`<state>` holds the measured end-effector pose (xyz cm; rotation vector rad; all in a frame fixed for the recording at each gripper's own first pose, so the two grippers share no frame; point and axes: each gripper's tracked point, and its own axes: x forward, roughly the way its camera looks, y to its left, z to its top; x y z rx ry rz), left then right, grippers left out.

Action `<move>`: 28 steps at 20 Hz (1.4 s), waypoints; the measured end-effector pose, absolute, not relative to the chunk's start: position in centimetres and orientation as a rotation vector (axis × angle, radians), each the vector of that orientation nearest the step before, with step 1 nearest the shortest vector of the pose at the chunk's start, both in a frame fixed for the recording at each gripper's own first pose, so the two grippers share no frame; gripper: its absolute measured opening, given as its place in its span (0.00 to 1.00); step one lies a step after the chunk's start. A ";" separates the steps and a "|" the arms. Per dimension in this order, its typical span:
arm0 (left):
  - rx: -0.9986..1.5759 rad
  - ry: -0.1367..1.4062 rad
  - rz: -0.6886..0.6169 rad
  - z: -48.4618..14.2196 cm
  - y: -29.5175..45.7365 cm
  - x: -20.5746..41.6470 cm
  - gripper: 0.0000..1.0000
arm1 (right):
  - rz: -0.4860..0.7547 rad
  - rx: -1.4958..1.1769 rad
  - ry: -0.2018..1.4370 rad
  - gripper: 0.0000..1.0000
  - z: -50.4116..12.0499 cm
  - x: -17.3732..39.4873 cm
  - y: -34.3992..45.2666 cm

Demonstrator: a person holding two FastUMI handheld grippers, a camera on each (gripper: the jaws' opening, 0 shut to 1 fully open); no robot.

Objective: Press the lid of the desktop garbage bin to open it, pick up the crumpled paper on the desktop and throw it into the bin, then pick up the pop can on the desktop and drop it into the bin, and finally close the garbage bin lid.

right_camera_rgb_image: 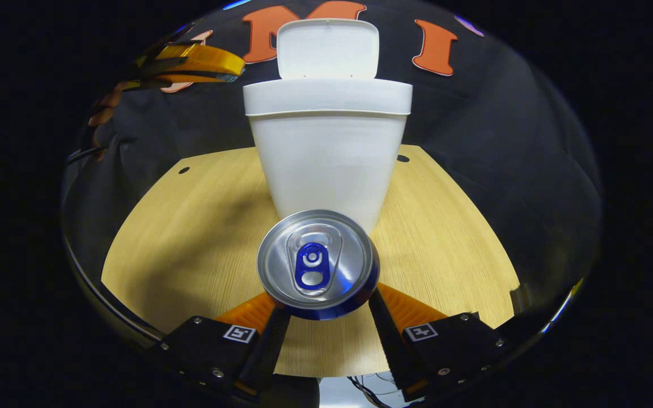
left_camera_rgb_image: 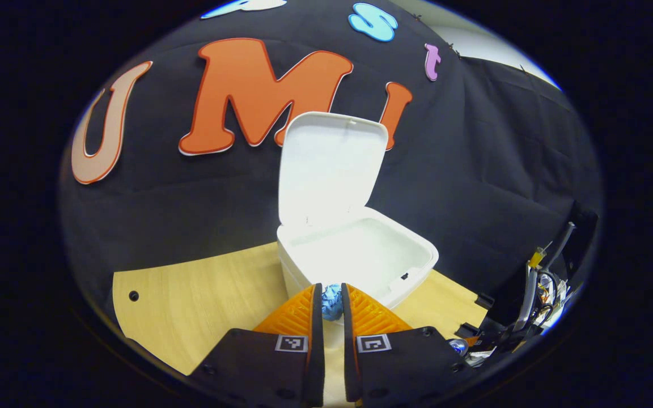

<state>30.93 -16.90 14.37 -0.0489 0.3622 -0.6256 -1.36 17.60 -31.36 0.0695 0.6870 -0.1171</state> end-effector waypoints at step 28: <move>0.064 0.189 -0.688 14.1 -22.9 33.0 0.30 | -0.314 0.187 0.677 0.81 -29.4 -3.7 15.4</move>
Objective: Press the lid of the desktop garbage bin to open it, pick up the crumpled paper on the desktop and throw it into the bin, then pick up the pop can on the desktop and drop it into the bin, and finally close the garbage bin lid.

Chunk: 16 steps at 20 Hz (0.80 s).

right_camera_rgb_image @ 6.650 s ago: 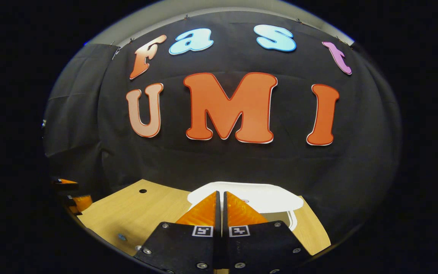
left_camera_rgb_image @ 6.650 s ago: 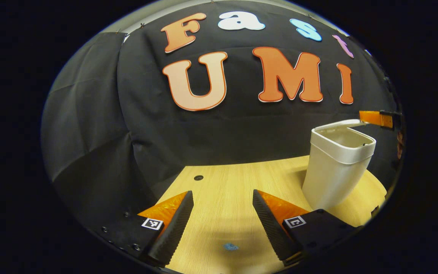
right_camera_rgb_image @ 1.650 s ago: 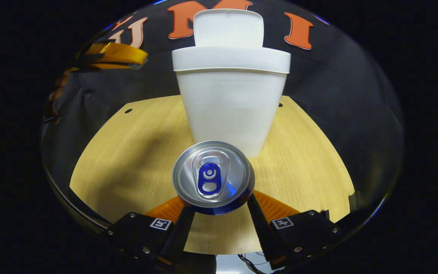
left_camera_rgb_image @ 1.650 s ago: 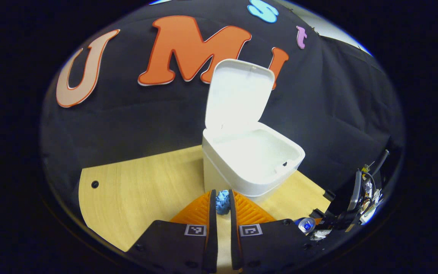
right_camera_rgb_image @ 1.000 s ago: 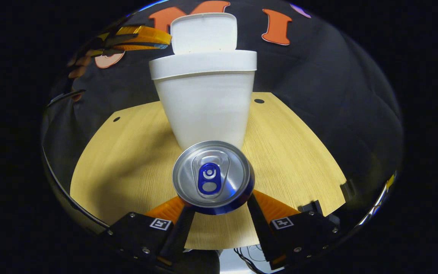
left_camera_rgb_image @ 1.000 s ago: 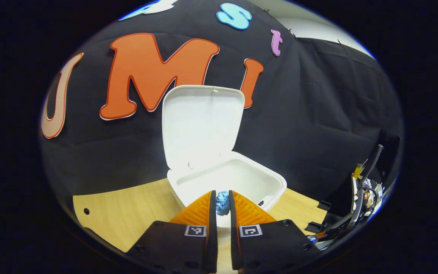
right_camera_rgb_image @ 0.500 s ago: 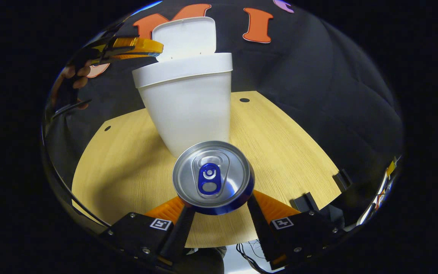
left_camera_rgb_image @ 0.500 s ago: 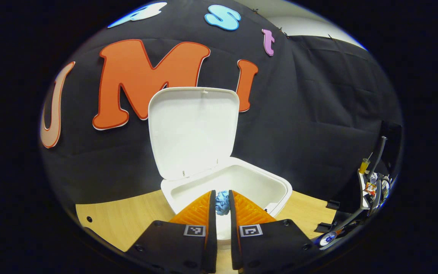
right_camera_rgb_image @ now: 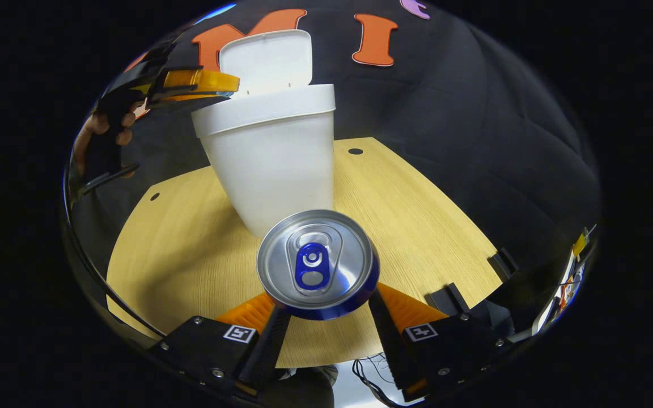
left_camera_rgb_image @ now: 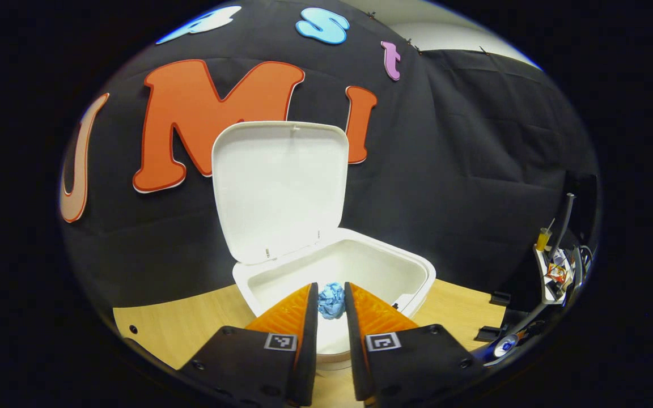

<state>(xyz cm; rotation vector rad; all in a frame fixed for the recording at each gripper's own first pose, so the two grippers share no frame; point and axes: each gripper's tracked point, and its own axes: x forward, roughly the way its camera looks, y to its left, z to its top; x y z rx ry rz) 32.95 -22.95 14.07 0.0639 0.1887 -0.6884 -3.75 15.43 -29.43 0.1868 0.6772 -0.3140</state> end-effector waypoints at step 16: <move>0.062 0.139 -0.632 13.8 -18.6 30.8 0.95 | -0.301 0.091 0.539 0.81 -21.6 -0.2 12.9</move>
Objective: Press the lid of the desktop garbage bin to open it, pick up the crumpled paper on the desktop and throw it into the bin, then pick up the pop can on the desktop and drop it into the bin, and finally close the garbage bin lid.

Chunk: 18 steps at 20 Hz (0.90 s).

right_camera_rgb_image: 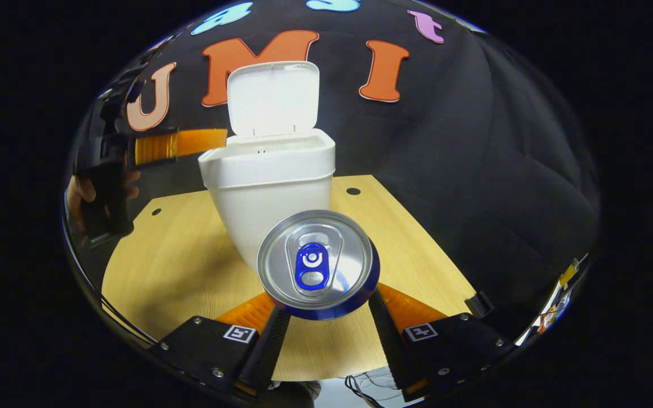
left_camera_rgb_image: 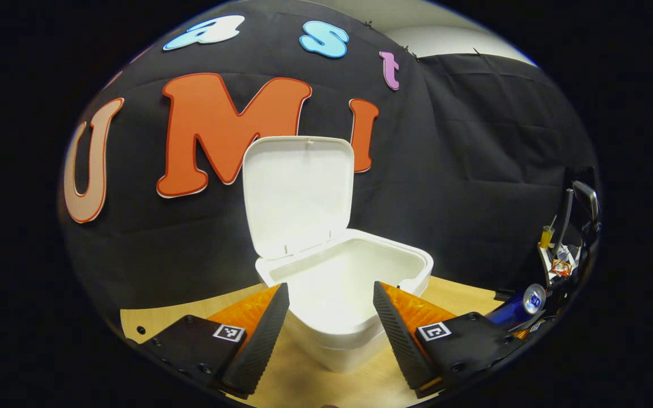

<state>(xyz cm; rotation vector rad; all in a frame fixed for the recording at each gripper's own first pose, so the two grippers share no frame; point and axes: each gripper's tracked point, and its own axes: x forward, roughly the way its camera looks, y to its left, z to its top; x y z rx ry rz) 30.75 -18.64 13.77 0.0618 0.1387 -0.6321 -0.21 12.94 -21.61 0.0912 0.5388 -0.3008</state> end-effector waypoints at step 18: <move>0.029 0.279 -0.381 6.6 -5.9 27.8 0.95 | -0.195 -0.046 0.371 0.80 -7.9 7.3 12.5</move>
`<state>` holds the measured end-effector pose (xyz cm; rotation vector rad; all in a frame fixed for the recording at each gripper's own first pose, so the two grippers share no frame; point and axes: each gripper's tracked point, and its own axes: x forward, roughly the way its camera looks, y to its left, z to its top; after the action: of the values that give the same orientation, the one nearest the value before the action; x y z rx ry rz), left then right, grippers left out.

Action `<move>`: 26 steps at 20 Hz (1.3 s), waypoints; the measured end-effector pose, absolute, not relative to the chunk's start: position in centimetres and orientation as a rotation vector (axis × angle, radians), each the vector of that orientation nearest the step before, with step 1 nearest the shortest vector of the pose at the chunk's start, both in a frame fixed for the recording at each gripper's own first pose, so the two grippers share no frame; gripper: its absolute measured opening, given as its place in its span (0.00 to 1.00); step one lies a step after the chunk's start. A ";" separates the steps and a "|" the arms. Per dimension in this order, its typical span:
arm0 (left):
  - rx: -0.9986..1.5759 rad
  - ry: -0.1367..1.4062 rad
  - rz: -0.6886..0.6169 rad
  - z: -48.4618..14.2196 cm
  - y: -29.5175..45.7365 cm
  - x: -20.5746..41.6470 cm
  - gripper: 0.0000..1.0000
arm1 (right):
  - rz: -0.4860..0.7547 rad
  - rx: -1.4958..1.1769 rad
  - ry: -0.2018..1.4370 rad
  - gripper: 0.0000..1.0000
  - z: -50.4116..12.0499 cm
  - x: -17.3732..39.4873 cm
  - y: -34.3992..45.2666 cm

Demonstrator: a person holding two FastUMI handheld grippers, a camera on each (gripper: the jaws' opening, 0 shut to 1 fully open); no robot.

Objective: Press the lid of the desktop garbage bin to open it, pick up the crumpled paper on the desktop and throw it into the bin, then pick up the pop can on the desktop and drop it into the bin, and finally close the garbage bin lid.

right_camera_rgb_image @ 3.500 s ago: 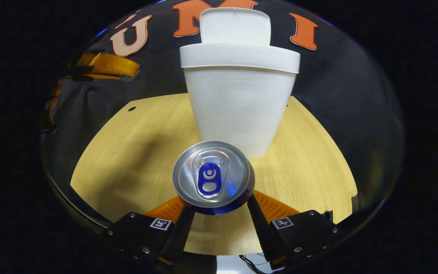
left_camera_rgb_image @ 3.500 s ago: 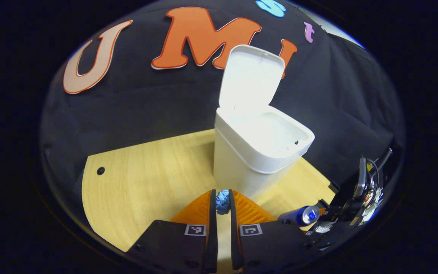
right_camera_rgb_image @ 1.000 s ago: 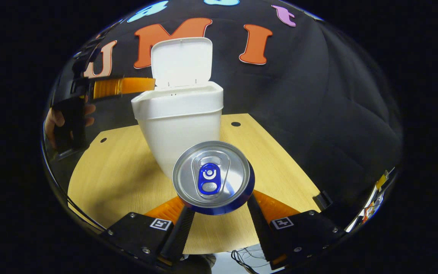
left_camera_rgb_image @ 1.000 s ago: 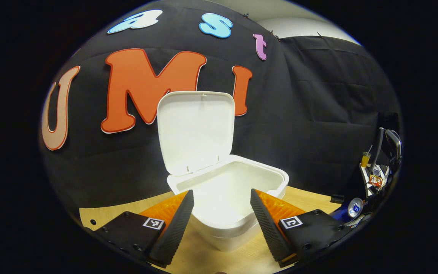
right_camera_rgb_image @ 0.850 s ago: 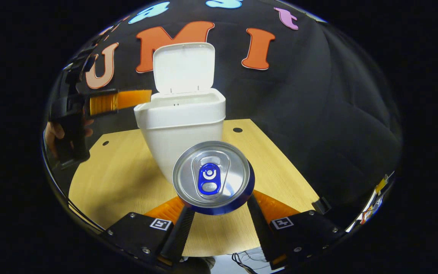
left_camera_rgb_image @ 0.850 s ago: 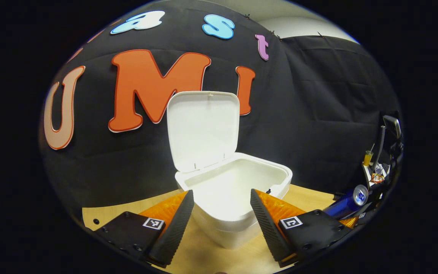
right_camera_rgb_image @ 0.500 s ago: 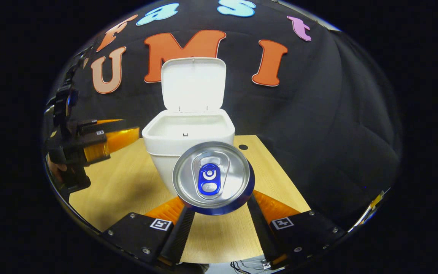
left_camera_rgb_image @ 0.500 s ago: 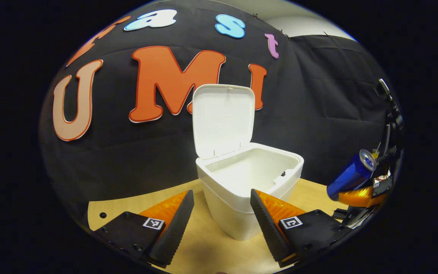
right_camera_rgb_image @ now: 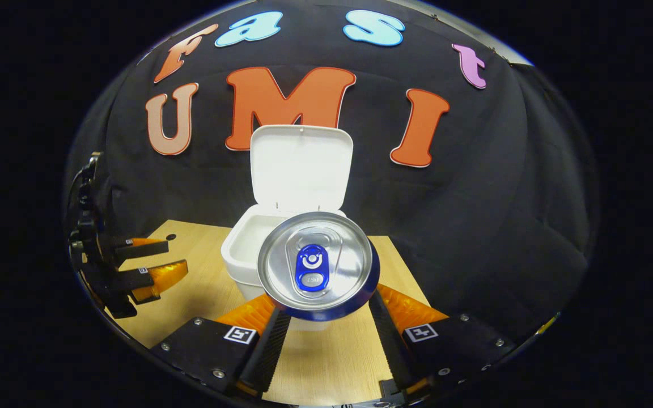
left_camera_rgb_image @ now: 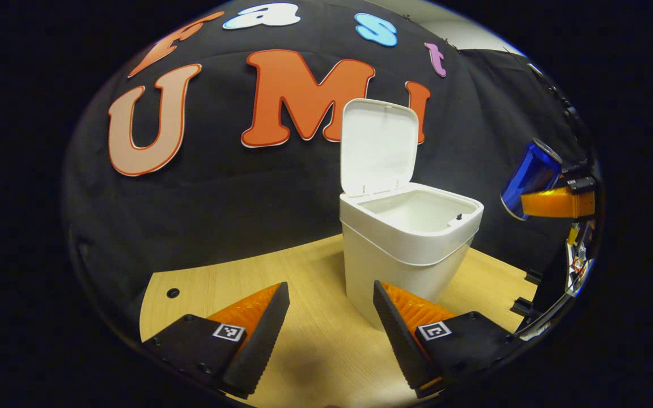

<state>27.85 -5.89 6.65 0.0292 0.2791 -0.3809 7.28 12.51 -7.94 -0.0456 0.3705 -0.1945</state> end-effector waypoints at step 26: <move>-0.010 0.343 0.055 3.7 8.5 19.5 0.95 | -0.012 -0.117 0.311 0.80 -7.1 18.8 16.2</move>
<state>19.50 8.55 3.67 -0.0098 0.3433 0.0554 18.85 16.17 -7.05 -0.1168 0.3114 -0.0118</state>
